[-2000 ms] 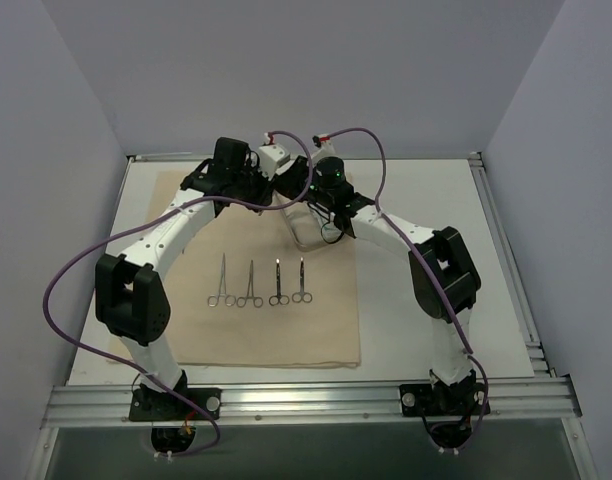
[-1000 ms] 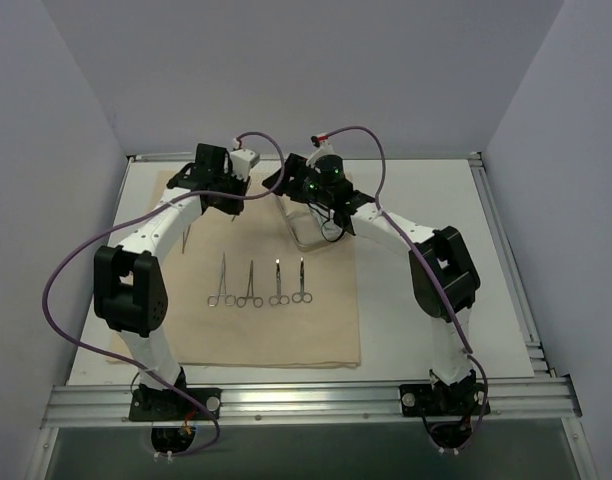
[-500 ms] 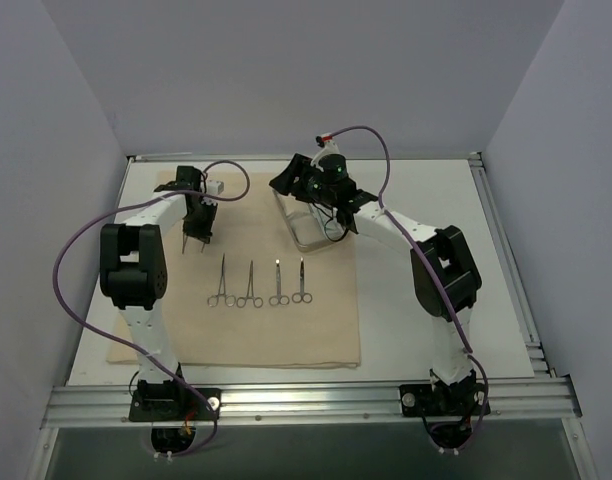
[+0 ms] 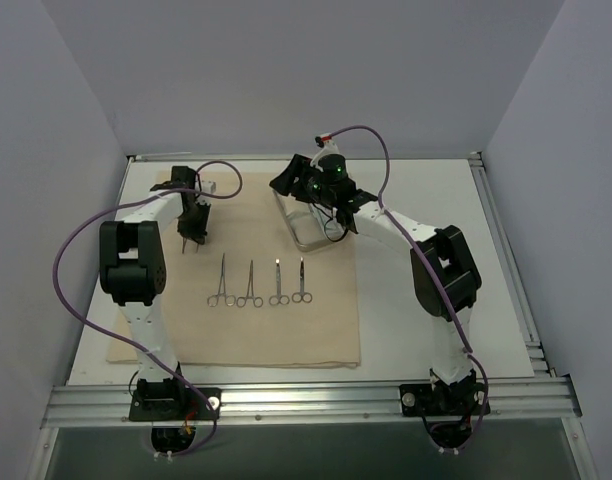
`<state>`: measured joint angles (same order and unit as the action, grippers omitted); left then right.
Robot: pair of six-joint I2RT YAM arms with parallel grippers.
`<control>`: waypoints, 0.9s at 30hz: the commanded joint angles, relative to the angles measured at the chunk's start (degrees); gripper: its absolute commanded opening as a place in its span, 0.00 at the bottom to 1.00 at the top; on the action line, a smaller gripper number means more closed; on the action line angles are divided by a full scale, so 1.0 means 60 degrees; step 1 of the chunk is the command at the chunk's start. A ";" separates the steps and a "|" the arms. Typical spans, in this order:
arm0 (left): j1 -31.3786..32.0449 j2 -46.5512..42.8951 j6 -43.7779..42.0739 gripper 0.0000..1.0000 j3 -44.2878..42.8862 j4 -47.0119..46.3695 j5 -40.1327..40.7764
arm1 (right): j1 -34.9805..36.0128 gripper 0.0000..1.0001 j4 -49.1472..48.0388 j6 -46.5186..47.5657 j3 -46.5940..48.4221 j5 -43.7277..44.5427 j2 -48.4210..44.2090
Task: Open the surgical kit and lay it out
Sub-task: Place the medical item in the surgical kit.
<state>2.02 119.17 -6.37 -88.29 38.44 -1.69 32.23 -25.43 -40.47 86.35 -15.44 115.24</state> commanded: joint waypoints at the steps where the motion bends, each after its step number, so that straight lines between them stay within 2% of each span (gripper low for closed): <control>1: -0.0176 0.0001 0.0036 0.22 -0.0329 0.0098 0.0194 | -0.0054 0.56 -0.0215 0.0094 -0.0006 0.0113 -0.0296; 2: -0.0190 0.0001 0.0036 0.26 -0.0329 0.0054 0.0194 | -0.0068 0.56 -0.0215 0.0094 -0.0006 0.0098 -0.0296; 5: -0.0205 0.0103 0.0051 0.29 -0.0445 0.0039 0.0194 | -0.0069 0.56 -0.0244 0.0065 -0.0006 0.0054 -0.0266; 23: -0.0293 -0.0072 0.0153 0.29 -0.0388 -0.0048 0.0019 | -0.0113 0.55 -0.0186 0.0181 -0.0051 0.0098 -0.0310; 26: -0.0293 -0.0292 0.0212 0.30 -0.0358 -0.0063 -0.0186 | -0.0127 0.55 0.0632 0.0707 0.0256 0.0520 -0.0238; 27: -0.0293 -0.0408 0.0227 0.30 -0.0373 -0.0063 -0.0230 | -0.0113 0.54 0.1549 0.1391 0.0765 0.0697 -0.0136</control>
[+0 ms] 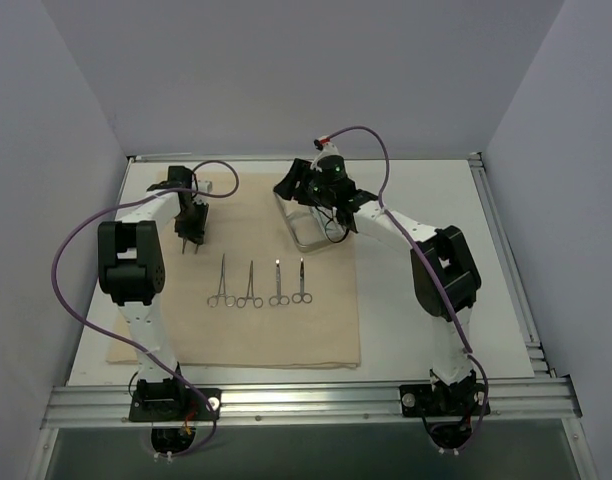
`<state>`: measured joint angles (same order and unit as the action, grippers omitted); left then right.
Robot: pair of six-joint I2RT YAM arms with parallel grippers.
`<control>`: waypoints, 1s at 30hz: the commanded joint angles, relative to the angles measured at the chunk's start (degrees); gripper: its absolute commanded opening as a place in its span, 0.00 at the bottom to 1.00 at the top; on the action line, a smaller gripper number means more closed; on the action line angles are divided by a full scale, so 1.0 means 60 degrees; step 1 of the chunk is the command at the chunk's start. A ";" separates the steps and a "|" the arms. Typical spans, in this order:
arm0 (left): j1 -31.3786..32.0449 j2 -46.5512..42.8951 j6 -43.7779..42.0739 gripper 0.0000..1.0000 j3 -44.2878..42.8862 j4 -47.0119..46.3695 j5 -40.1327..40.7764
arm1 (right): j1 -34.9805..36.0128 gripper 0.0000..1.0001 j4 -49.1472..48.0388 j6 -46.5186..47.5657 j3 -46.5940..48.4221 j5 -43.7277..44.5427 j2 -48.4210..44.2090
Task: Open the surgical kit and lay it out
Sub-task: Place the medical item in the surgical kit, then pick up the medical item from the container.
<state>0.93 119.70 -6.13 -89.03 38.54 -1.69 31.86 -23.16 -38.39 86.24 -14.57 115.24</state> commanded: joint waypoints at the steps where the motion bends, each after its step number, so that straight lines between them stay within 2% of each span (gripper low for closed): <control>1: -0.0111 -0.0540 0.0201 0.32 -0.0263 -0.0067 -0.0303 | -0.0051 0.53 0.1802 0.1414 0.1151 0.0799 -0.0004; 3: -0.0111 -0.0686 0.0216 0.33 -0.0336 0.0006 -0.0391 | -0.0051 0.50 0.3395 0.2466 0.2188 0.1649 0.0508; 6: -0.0096 -0.0891 0.0216 0.34 -0.0454 0.0124 -0.0596 | -0.0065 0.40 0.4748 0.3596 0.3027 0.2396 0.1226; 7: -0.0111 -0.0936 0.0216 0.34 -0.0497 0.0153 -0.0626 | -0.0080 0.31 0.4971 0.3804 0.3552 0.2399 0.1402; 10: -0.0111 -0.1141 0.0216 0.34 -0.0659 0.0314 -0.0787 | -0.0168 0.21 0.5485 0.4345 0.4374 0.2794 0.2061; 20: -0.0111 -0.1581 -0.0150 0.35 -0.1362 0.0827 -0.1344 | -0.0329 0.20 0.6056 0.5534 0.6104 0.2692 0.3979; 30: -0.0111 -0.1391 -0.0238 0.35 -0.1640 0.0988 -0.1417 | -0.0636 0.20 0.5852 0.5374 0.6706 0.1975 0.4860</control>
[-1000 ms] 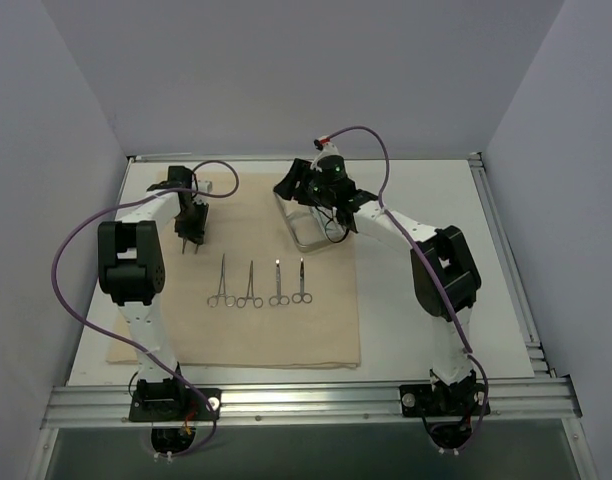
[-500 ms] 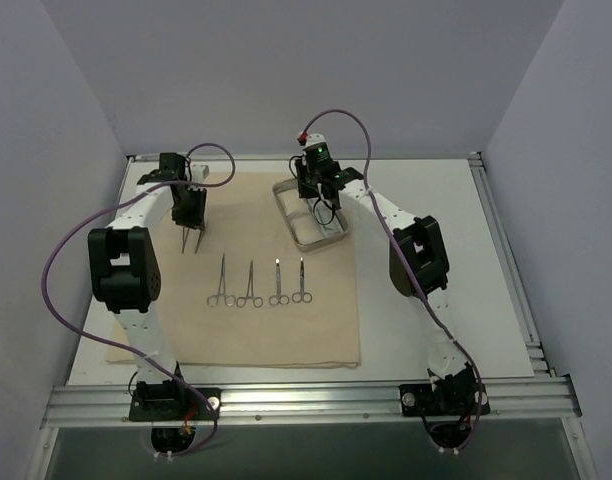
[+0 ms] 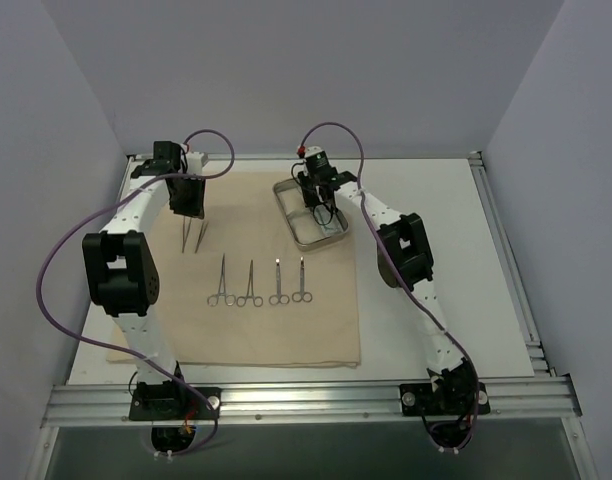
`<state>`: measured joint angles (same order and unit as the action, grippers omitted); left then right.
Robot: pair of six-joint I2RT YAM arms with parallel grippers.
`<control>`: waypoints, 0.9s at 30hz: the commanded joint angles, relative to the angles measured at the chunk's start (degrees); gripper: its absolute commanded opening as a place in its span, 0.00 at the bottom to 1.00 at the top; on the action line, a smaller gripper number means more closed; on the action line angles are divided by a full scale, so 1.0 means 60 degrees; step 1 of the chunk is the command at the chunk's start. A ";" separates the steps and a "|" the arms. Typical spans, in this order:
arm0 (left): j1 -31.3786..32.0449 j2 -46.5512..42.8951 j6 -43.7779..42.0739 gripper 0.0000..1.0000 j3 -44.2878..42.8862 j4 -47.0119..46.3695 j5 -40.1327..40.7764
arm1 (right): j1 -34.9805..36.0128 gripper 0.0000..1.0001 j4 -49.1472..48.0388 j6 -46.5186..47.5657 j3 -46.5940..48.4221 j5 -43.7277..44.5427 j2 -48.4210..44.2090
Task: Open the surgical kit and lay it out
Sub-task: Pick up the medical item from the container.
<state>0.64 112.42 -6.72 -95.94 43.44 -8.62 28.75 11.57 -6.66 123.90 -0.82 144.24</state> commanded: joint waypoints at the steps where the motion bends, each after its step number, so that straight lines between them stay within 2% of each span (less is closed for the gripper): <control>1: -0.0064 -0.0163 -0.0125 0.35 -0.0489 0.0186 -0.0277 | -0.0119 0.18 0.0049 0.0069 0.0415 -0.0419 0.0056; 6: -0.0064 -0.0060 -0.0125 0.35 -0.0548 0.0216 -0.0291 | -0.0207 0.17 -0.0054 -0.0048 0.0371 -0.0845 0.0275; 9: -0.0064 -0.0060 -0.0140 0.35 -0.0563 0.0216 -0.0306 | -0.0251 0.12 -0.0025 -0.0077 0.0371 -0.0947 0.0305; 14: -0.0064 -0.0046 -0.0140 0.35 -0.0592 0.0216 -0.0365 | -0.0280 0.12 -0.0083 -0.0048 0.0371 -0.1386 0.0334; 18: -0.0064 -0.0002 -0.0110 0.35 -0.0607 0.0230 -0.0408 | -0.0280 0.00 -0.0098 -0.0077 0.0342 -0.1329 0.0305; 27: -0.0064 -0.0133 -0.0140 0.35 -0.0680 0.0318 -0.0511 | -0.0251 0.00 -0.0712 -0.0121 -0.0448 -0.0495 -0.1100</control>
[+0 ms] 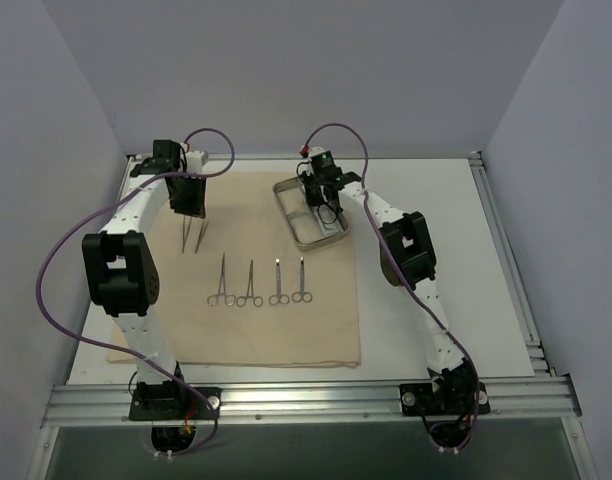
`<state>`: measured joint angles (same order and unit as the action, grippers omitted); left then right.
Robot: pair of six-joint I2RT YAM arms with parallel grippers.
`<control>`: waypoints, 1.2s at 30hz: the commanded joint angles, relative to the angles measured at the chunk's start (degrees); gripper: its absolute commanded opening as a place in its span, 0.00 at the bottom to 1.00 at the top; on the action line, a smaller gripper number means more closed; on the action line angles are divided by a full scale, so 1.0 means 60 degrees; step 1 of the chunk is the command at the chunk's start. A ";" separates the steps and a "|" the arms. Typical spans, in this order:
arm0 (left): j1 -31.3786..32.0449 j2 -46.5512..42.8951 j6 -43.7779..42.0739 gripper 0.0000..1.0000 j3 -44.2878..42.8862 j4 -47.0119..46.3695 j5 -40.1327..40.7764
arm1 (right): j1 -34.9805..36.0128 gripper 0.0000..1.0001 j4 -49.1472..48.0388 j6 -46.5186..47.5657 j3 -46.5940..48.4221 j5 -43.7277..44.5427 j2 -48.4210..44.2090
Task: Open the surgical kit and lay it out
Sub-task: Pick up the medical item from the container, then place the medical item in the surgical kit.
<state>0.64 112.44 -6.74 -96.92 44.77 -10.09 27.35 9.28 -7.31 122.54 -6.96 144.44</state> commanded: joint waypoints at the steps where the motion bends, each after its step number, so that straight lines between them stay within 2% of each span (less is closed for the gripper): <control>1: -0.0049 -0.0151 -0.0150 0.35 -0.0530 0.0096 -0.0267 | -0.0018 0.00 -0.0461 -0.0055 -0.0528 0.0603 -0.1511; 7: -0.0049 -0.0371 -0.0194 0.35 -0.0749 0.0272 -0.0428 | 0.0070 0.00 -0.1910 -0.0173 -0.1716 0.1130 -0.2816; 12: -0.0049 -0.0532 -0.0209 0.35 -0.1159 0.0637 -0.0618 | 0.0318 0.00 -0.2205 -0.0071 -0.2258 0.1848 -0.3345; 16: 0.0039 -0.0766 -0.0063 0.35 -0.1541 0.0755 -0.1013 | 0.0772 0.00 -0.3213 0.0237 -0.3122 0.2463 -0.4091; 20: 0.0332 -0.1059 0.0025 0.39 -0.1775 0.0770 -0.0941 | 0.0860 0.00 -0.3230 -0.0041 -0.3152 0.2581 -0.4239; 23: 0.0551 -0.1249 0.0463 0.39 -0.1878 0.0697 -0.1159 | 0.1401 0.00 -0.4735 -0.0115 -0.4423 0.2770 -0.4955; 24: 0.0711 -0.1323 0.0639 0.39 -0.1965 0.0552 -0.1219 | 0.1678 0.00 -0.5334 -0.0042 -0.4949 0.3656 -0.5218; 25: 0.0814 -0.1411 0.0988 0.40 -0.1981 0.0449 -0.1234 | 0.1986 0.00 -0.7008 0.0263 -0.6202 0.4158 -0.5816; 26: 0.0960 -0.1658 0.1151 0.41 -0.1966 0.0317 -0.1248 | 0.2583 0.00 -0.7880 0.0440 -0.6765 0.4685 -0.6039; 28: 0.1485 -0.1879 0.1678 0.45 -0.1893 -0.0064 -0.1088 | 0.3041 0.00 -0.9360 0.0646 -0.7457 0.5972 -0.6333; 36: 0.3216 -0.1778 0.2442 0.48 -0.1981 -0.0445 0.0551 | 0.3878 0.00 -0.9589 0.0516 -0.7313 0.6537 -0.5983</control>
<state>17.43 102.89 4.73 -107.28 44.91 -11.66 51.42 -41.74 -4.58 76.95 26.76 111.00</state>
